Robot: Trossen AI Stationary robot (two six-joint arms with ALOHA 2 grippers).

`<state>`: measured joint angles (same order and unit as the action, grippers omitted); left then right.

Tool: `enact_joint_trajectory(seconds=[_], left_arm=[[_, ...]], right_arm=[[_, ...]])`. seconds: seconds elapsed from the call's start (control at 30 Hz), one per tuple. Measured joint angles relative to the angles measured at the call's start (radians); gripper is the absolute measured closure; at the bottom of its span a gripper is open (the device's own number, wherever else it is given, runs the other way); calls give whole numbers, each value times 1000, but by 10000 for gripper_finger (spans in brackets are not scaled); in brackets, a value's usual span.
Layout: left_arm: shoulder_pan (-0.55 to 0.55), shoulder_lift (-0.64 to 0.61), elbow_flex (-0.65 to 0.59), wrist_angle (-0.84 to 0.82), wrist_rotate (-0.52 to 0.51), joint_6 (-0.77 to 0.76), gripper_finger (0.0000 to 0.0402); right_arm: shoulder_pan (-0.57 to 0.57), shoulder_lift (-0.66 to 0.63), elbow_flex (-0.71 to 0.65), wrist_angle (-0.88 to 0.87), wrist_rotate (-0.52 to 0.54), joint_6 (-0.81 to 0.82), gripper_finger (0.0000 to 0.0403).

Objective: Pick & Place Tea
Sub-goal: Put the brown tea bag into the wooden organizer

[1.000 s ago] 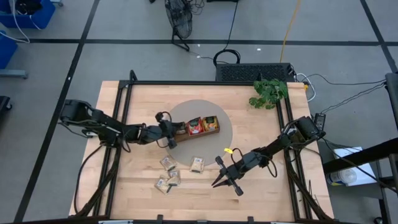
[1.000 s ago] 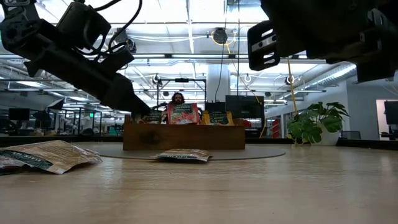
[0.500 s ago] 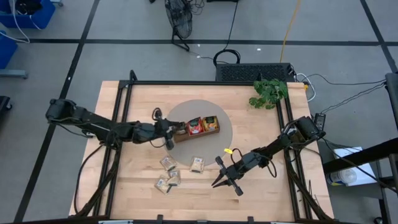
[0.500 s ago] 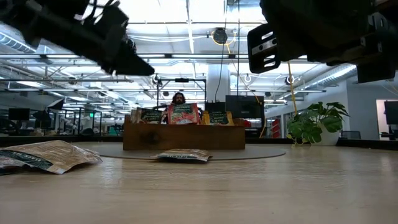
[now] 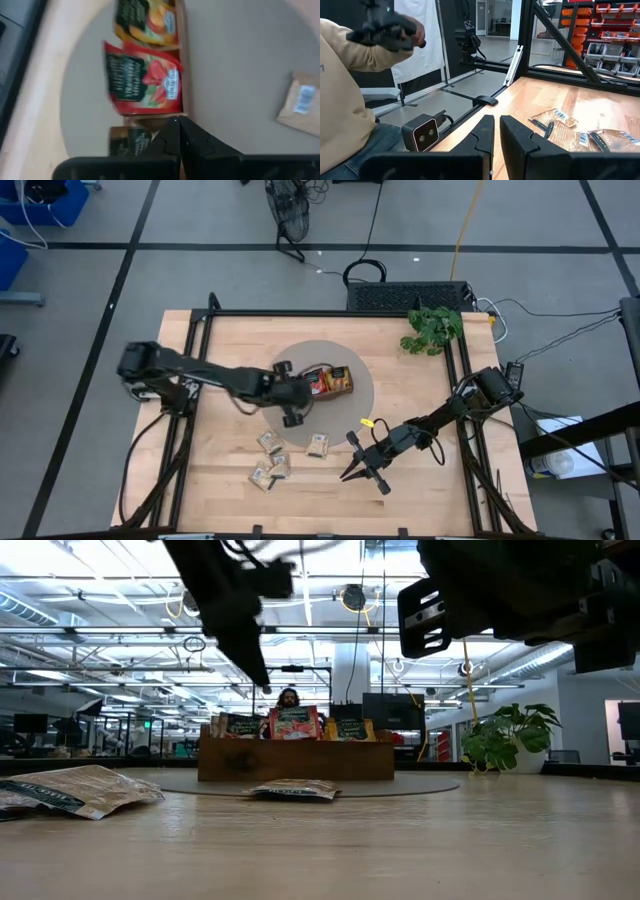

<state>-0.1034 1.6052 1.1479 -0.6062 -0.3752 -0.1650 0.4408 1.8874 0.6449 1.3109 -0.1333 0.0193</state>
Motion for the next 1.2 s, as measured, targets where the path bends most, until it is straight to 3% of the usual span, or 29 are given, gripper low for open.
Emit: enact_joint_trajectory(seconds=[0.27,1.2], left_arm=[[55,163,69,-109,72,-6,400],[157,242,7,-117,194,-59,401]], right_arm=[[12,0,0,-11,0,2,385],[22,0,0,-23,0,-16,385]])
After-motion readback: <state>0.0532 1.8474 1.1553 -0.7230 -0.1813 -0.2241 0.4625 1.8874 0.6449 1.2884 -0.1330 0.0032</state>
